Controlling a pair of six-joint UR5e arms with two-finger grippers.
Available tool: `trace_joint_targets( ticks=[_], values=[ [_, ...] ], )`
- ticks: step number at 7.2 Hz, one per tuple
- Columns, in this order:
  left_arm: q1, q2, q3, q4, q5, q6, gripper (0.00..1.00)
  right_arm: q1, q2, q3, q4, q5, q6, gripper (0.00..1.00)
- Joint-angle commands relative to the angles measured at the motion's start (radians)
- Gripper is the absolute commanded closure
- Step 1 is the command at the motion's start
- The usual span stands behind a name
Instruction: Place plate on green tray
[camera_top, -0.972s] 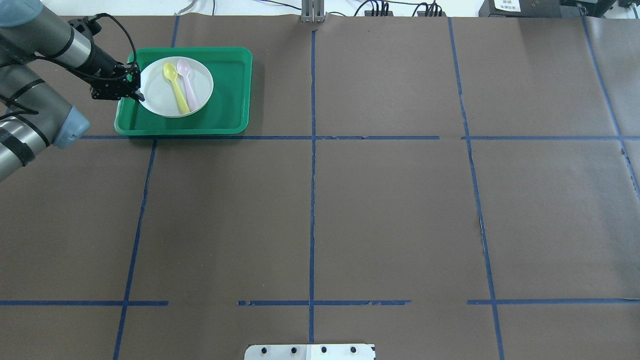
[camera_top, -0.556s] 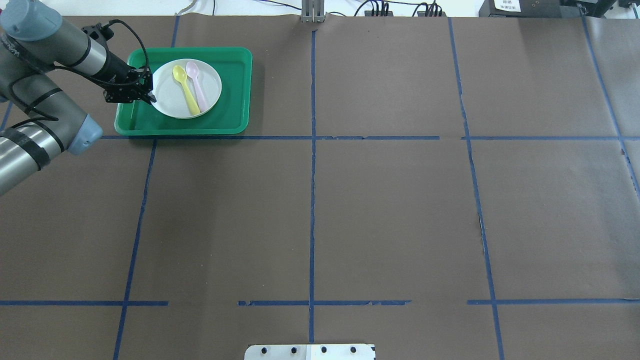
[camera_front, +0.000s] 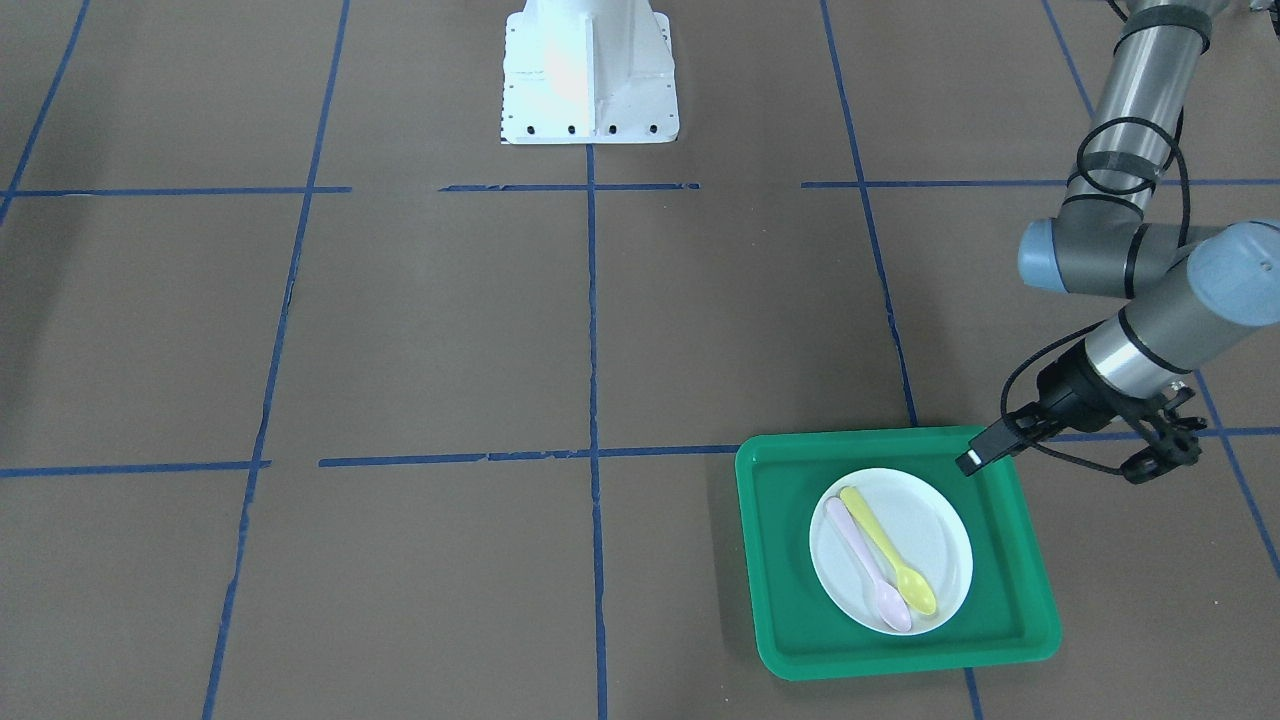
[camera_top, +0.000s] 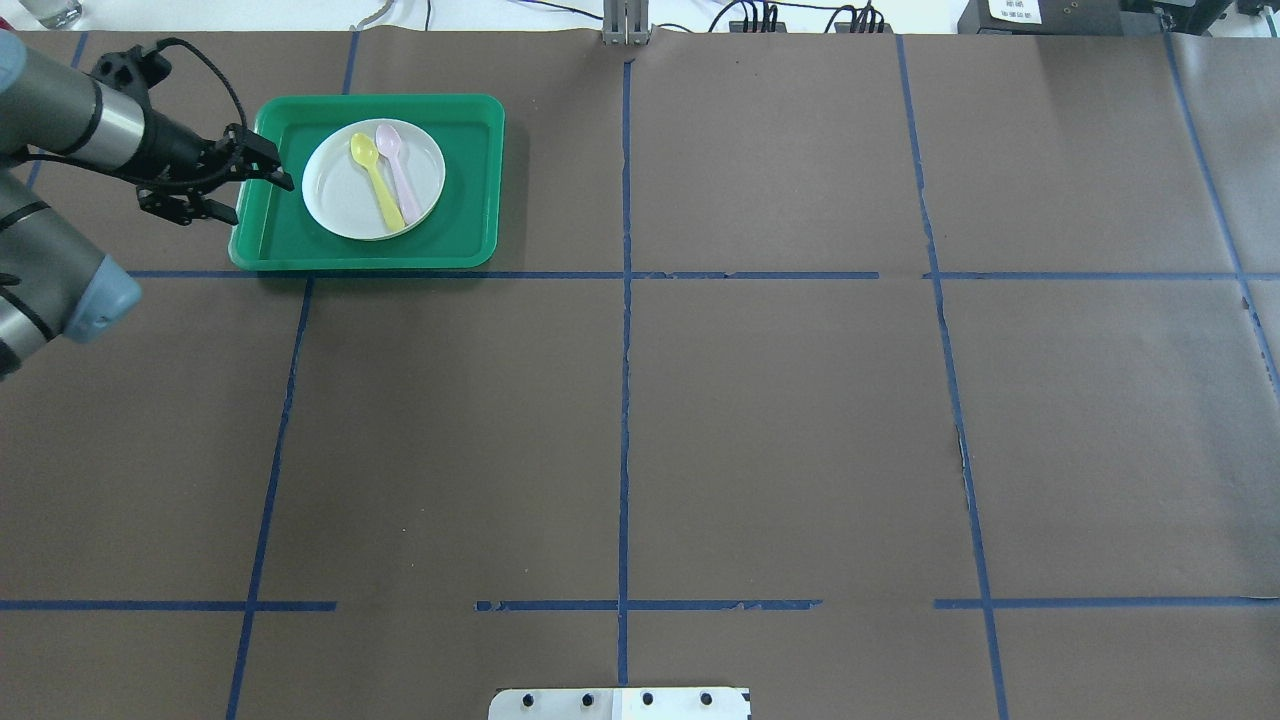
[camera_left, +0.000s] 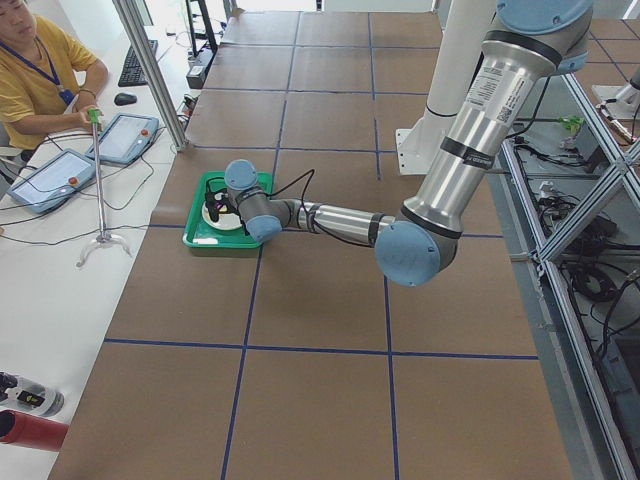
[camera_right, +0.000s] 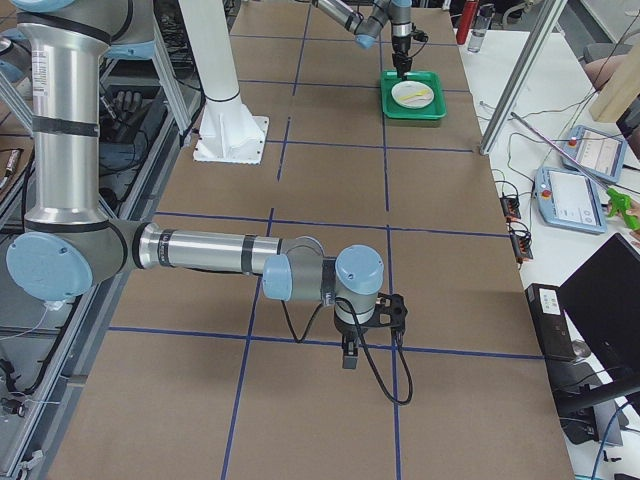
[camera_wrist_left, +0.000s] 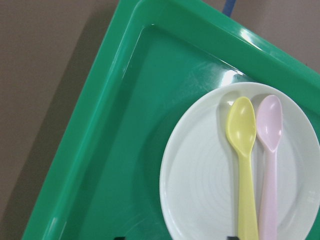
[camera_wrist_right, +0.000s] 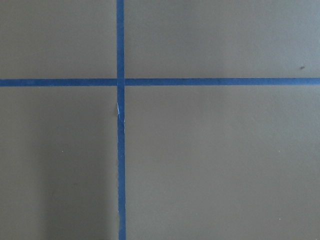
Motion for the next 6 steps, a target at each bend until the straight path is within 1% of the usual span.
trace_joint_targets(
  ticks=[1, 2, 3, 4, 5, 6],
  values=[
    [-0.056, 0.192, -0.118, 0.004, -0.005, 0.34, 0.09, 0.0, 0.0, 0.0, 0.0, 0.0, 0.0, 0.0],
    [-0.124, 0.281, -0.144, 0.005, -0.006, 0.548, 0.09, 0.0, 0.0, 0.0, 0.0, 0.0, 0.0, 0.0],
    [-0.211, 0.332, -0.146, 0.045, -0.046, 0.757, 0.1, 0.0, 0.001, 0.0, 0.0, 0.0, 0.0, 0.0],
    [-0.315, 0.35, -0.187, 0.17, -0.061, 0.928, 0.1, 0.0, 0.0, 0.0, 0.0, 0.0, 0.0, 0.0],
    [-0.396, 0.353, -0.261, 0.389, -0.061, 1.108, 0.09, 0.0, 0.0, 0.0, 0.0, 0.0, 0.0, 0.0],
    [-0.493, 0.342, -0.348, 0.701, -0.06, 1.291, 0.09, 0.0, 0.0, 0.0, 0.0, 0.0, 0.0, 0.0]
  ],
)
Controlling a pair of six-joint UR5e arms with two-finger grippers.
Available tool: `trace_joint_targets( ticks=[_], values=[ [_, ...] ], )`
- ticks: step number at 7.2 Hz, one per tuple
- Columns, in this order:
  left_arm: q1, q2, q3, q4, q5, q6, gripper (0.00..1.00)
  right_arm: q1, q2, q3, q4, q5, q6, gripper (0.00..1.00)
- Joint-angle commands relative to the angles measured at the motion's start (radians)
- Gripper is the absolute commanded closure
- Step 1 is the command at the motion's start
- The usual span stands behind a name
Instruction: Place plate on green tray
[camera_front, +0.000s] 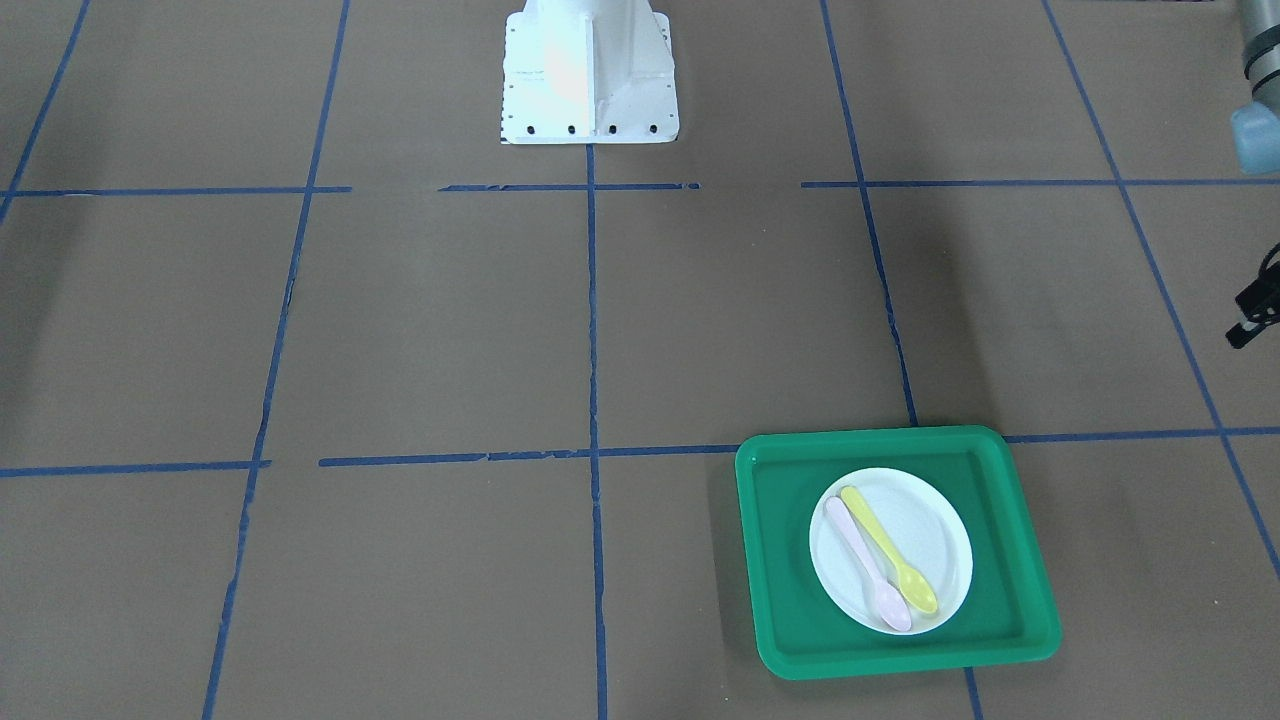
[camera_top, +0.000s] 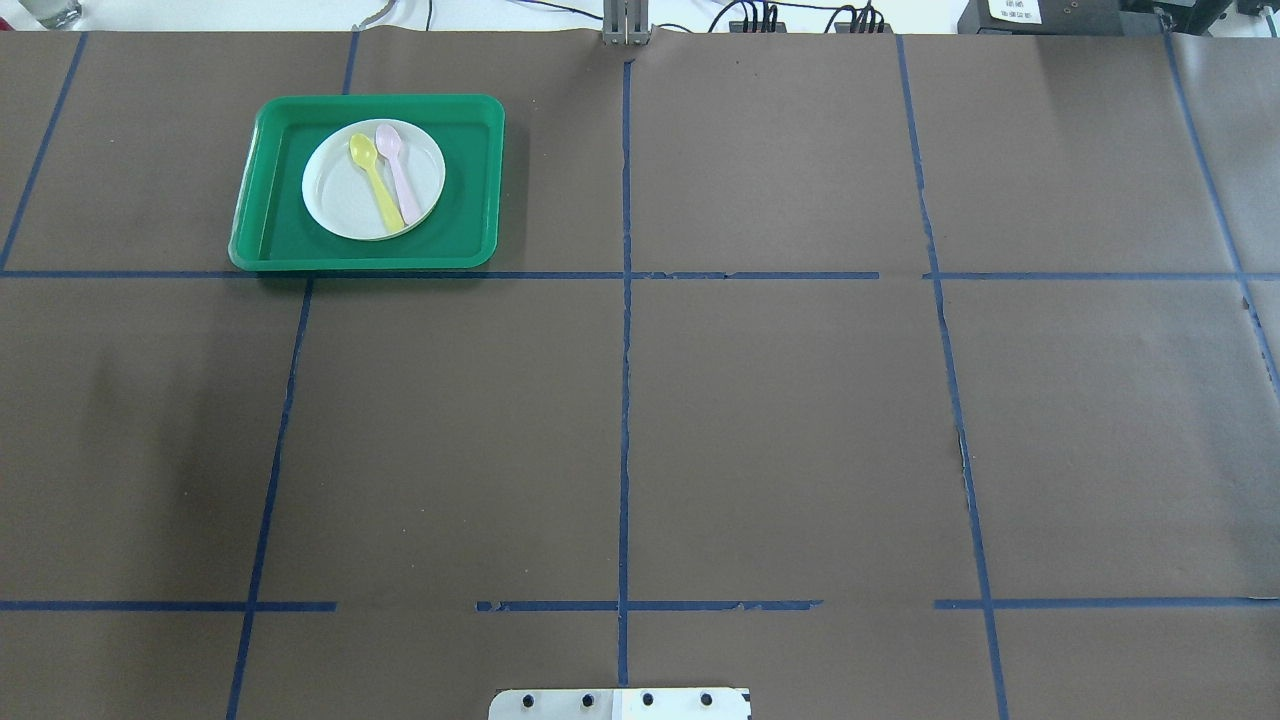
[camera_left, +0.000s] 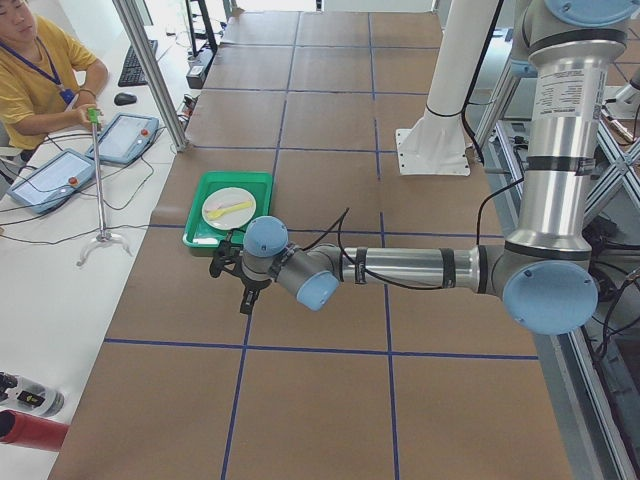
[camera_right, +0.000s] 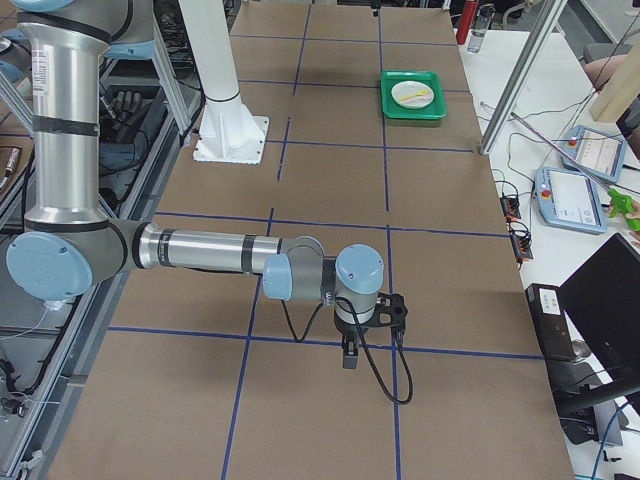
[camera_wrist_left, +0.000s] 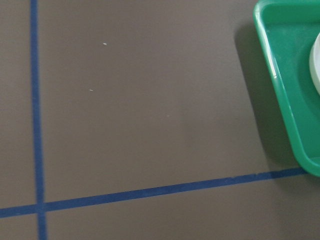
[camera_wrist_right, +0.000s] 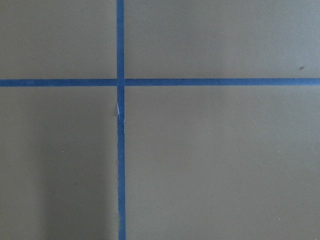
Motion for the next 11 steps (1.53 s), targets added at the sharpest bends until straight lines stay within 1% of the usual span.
trace_joint_targets(
  ticks=[1, 2, 3, 5, 8, 9, 10, 11],
  values=[
    [-0.185, -0.005, -0.135, 0.48, -0.002, 0.404, 0.09, 0.0, 0.0, 0.0, 0.0, 0.0, 0.0, 0.0],
    [-0.206, -0.003, -0.14, 0.527, -0.002, 0.444, 0.08, 0.0, 0.0, 0.0, 0.0, 0.0, 0.0, 0.0],
    [-0.206, -0.002, -0.134, 0.554, -0.001, 0.444, 0.0, 0.0, 0.0, 0.0, 0.0, 0.0, 0.0, 0.0],
    [-0.191, 0.023, -0.095, 0.528, -0.002, 0.442, 0.0, 0.0, 0.0, 0.0, 0.0, 0.0, 0.0, 0.0],
    [-0.171, 0.052, -0.086, 0.529, -0.005, 0.446, 0.0, 0.0, 0.0, 0.0, 0.0, 0.0, 0.0, 0.0],
    [-0.171, 0.075, -0.083, 0.528, -0.022, 0.45, 0.0, 0.0, 0.0, 0.0, 0.0, 0.0, 0.0, 0.0],
    [-0.171, 0.075, -0.081, 0.526, -0.045, 0.446, 0.0, 0.0, 0.0, 0.0, 0.0, 0.0, 0.0, 0.0],
    [-0.169, 0.069, -0.072, 0.525, -0.045, 0.444, 0.0, 0.0, 0.0, 0.0, 0.0, 0.0, 0.0, 0.0]
  ],
)
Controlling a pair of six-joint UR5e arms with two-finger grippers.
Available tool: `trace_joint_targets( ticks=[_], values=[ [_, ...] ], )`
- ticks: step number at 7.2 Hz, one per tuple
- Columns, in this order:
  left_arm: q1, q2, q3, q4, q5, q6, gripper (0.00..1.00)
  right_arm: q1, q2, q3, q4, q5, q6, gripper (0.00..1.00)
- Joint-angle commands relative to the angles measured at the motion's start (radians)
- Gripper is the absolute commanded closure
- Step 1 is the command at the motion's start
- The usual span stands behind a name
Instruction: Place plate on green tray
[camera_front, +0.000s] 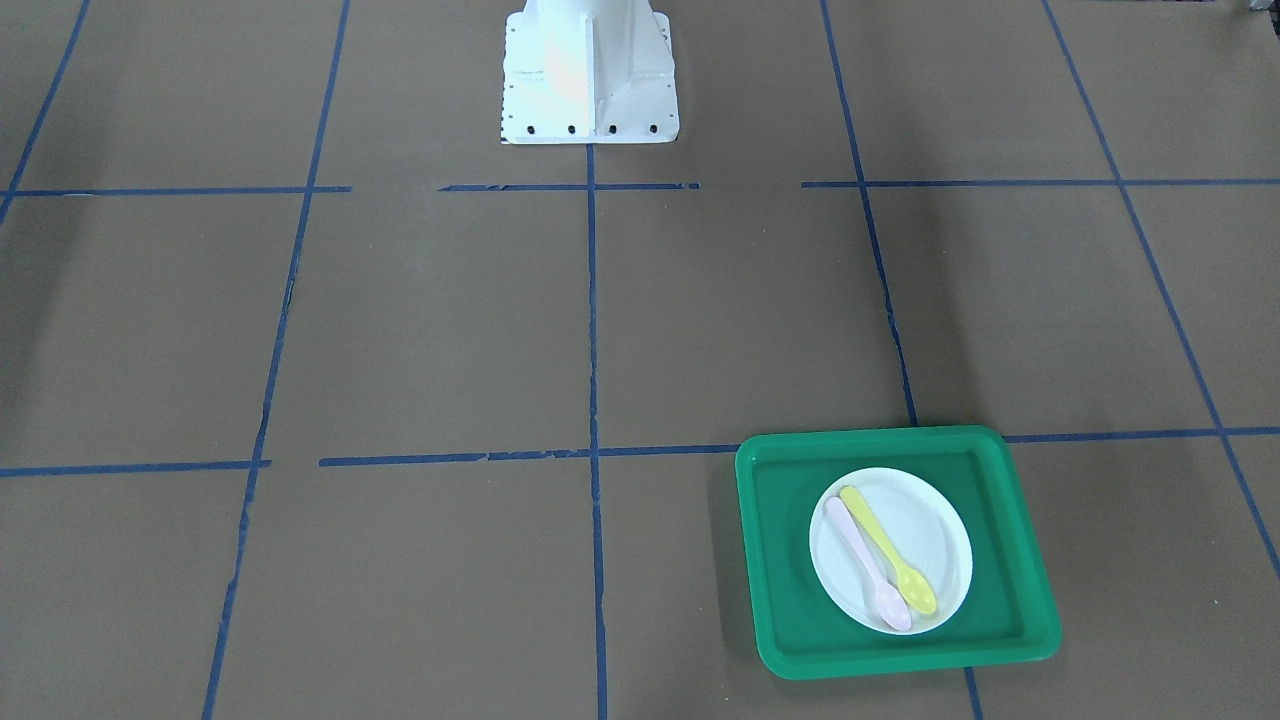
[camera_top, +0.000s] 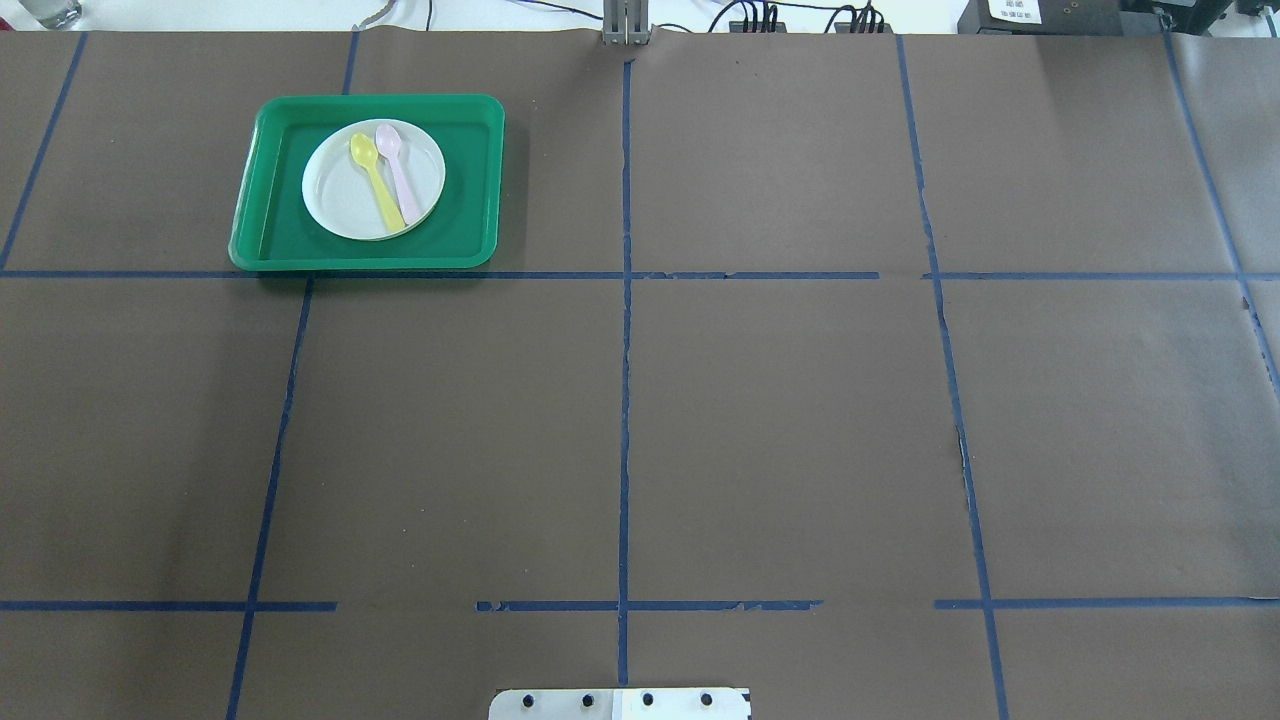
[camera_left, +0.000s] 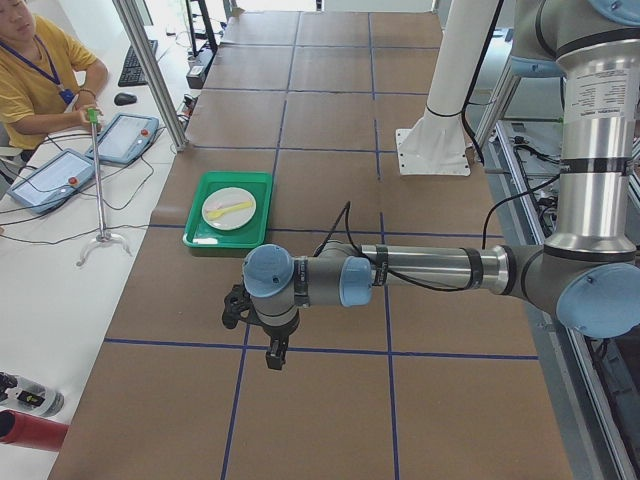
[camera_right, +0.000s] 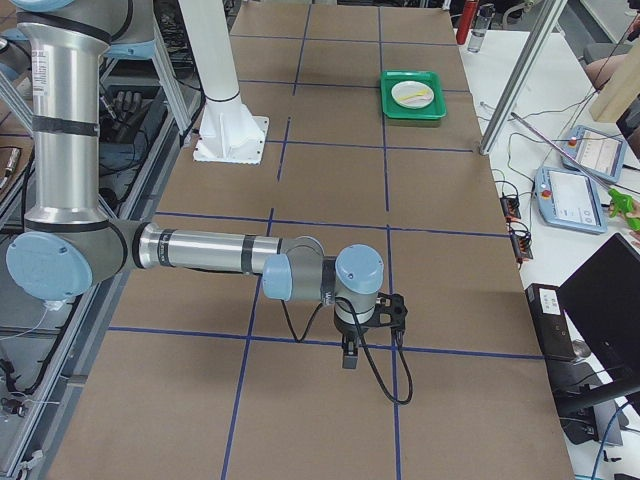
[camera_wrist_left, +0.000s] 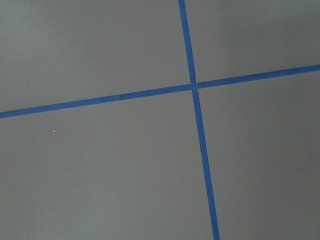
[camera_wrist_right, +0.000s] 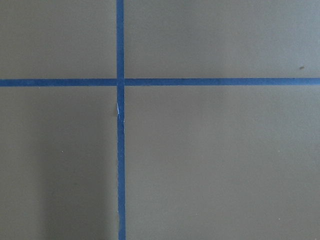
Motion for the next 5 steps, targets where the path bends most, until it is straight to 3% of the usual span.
trace_joint_targets(
  ticks=[1, 5],
  values=[
    [0.002, -0.007, -0.003, -0.032, -0.01, -0.004, 0.0, 0.0, 0.0, 0.0, 0.0, 0.0, 0.0, 0.0],
    [0.003, -0.012, -0.026, -0.036, -0.008, 0.004, 0.0, 0.0, 0.0, 0.0, 0.0, 0.0, 0.0, 0.0]
  ],
)
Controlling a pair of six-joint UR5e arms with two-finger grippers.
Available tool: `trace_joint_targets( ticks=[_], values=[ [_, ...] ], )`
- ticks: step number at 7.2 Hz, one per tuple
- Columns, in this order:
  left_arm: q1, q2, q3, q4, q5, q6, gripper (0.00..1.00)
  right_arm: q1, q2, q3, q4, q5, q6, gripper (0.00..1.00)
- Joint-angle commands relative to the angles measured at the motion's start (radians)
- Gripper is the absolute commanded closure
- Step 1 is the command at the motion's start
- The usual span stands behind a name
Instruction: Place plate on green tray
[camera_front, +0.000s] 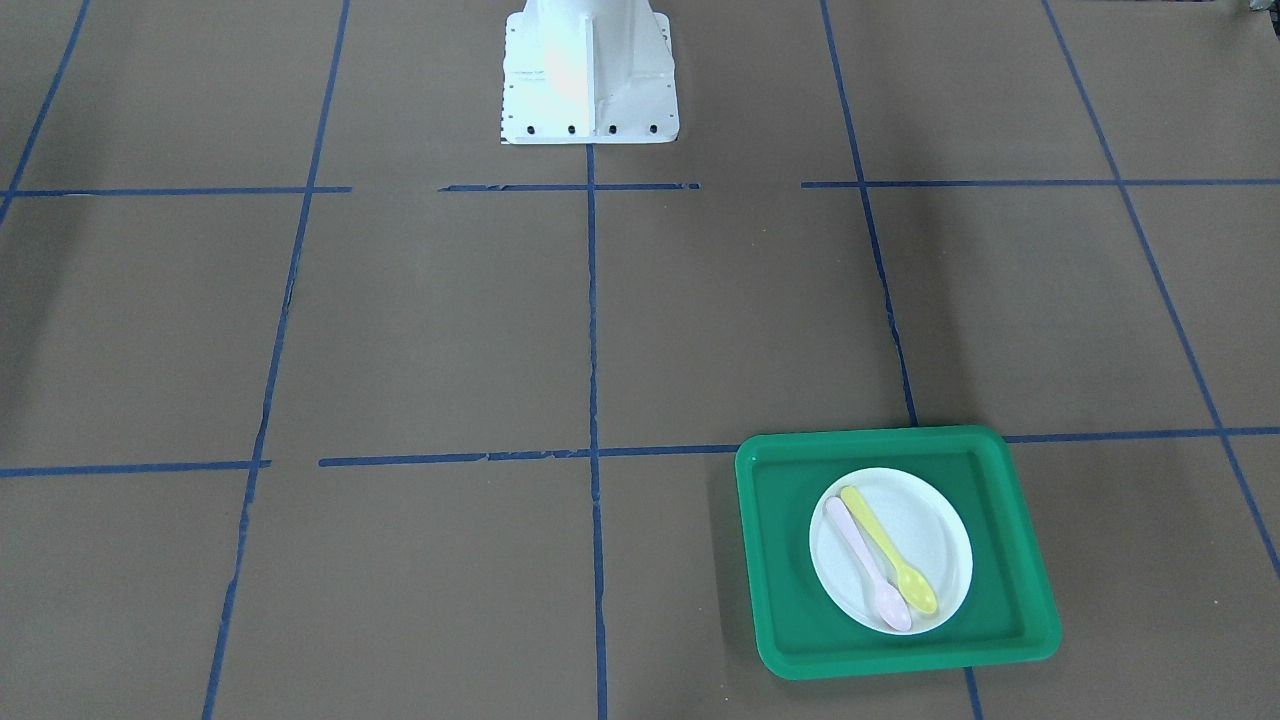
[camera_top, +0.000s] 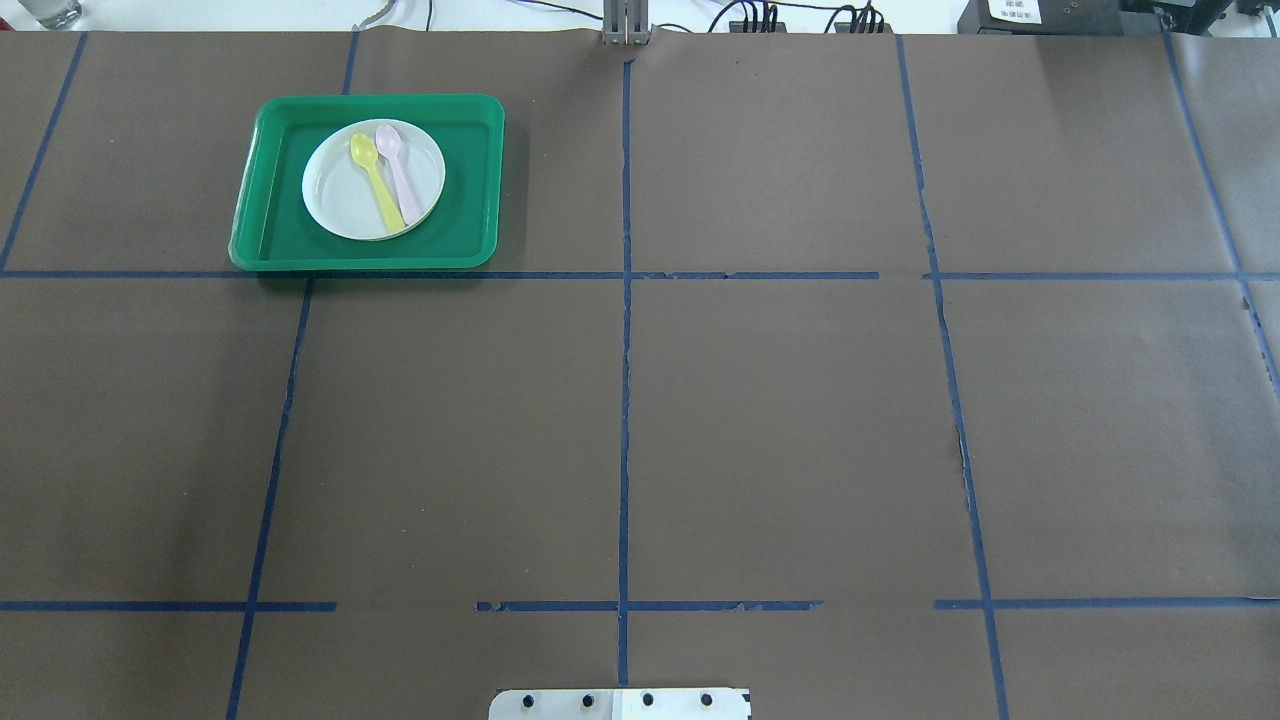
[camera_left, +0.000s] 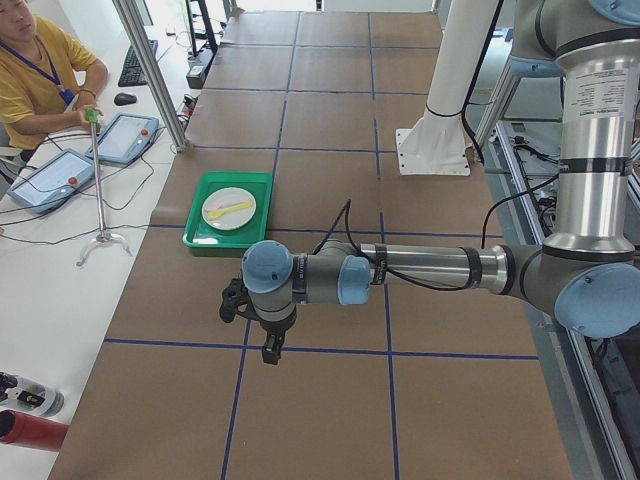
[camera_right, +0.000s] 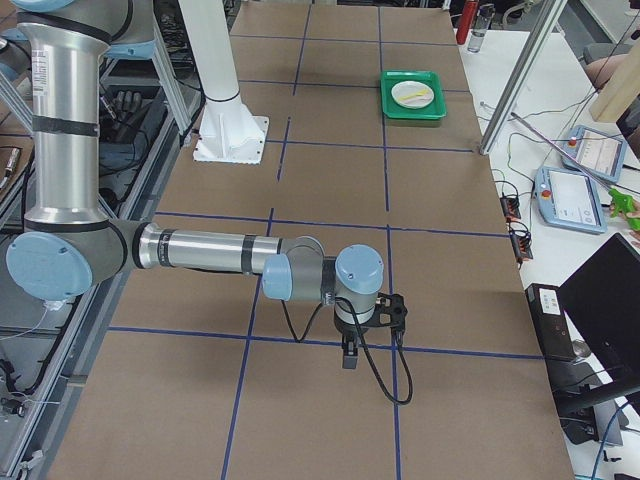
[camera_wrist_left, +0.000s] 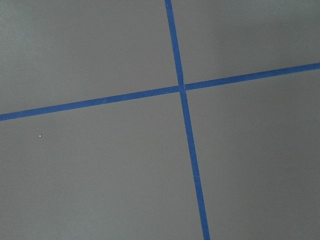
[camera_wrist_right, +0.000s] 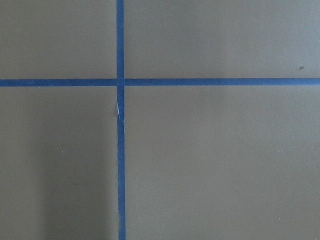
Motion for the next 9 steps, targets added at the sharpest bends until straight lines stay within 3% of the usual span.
trace_joint_targets(
  ticks=[1, 9],
  values=[
    [0.0, -0.027, -0.029, 0.008, 0.002, 0.001, 0.0, 0.0, 0.0, 0.0, 0.0, 0.0, 0.0, 0.0],
    [0.008, -0.05, -0.044, 0.005, 0.011, 0.001, 0.0, 0.0, 0.0, 0.0, 0.0, 0.0, 0.0, 0.0]
  ],
)
